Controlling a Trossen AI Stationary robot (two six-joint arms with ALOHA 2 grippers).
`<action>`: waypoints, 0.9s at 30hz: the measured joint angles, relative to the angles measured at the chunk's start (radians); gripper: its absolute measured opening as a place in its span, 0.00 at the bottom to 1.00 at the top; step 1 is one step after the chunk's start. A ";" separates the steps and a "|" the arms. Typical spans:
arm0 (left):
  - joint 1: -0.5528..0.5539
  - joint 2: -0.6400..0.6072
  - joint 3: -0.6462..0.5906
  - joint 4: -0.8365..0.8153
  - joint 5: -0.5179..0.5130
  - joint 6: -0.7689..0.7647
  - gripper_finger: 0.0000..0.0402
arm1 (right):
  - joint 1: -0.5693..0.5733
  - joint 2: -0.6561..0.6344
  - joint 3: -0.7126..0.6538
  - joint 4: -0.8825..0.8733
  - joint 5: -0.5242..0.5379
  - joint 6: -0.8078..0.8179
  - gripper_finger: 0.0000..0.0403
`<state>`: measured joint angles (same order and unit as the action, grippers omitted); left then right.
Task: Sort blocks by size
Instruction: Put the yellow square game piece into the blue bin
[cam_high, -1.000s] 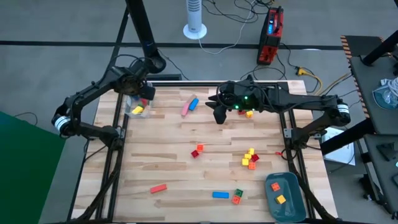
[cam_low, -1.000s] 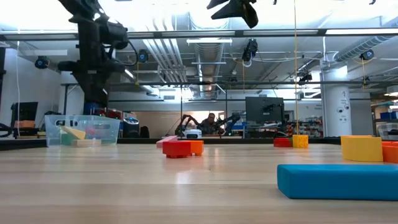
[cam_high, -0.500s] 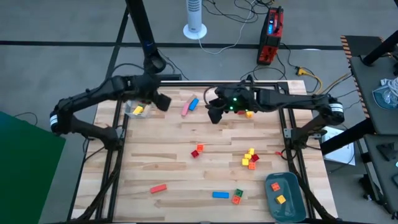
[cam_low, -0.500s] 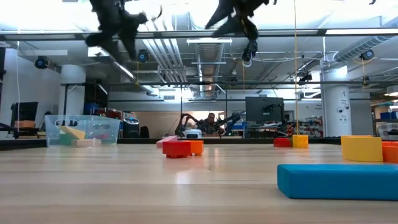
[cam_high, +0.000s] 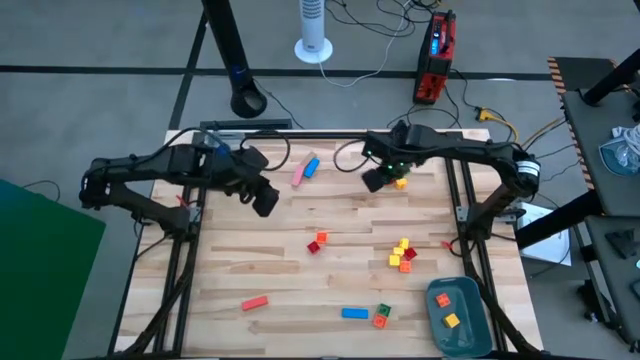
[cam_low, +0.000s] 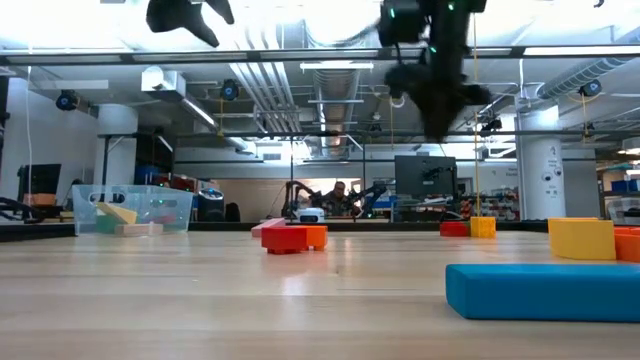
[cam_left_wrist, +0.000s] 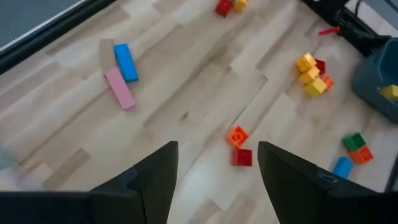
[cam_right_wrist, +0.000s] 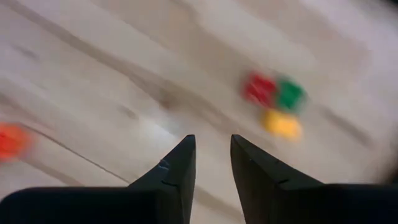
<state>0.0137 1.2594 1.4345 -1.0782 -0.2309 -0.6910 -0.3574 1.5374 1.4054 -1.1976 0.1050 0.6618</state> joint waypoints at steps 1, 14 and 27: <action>-0.007 0.000 0.002 0.001 -0.012 0.000 0.52 | -0.009 0.002 -0.012 -0.046 -0.001 0.005 0.22; -0.019 0.000 0.005 0.001 -0.077 0.000 0.52 | -0.212 0.018 -0.251 0.088 -0.090 -0.055 0.50; -0.019 0.011 0.004 0.032 -0.077 -0.008 0.52 | -0.262 0.155 -0.296 0.187 -0.121 -0.145 0.65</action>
<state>-0.0055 1.2705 1.4384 -1.0461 -0.3080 -0.6994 -0.6189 1.6921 1.1098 -1.0103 -0.0163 0.5167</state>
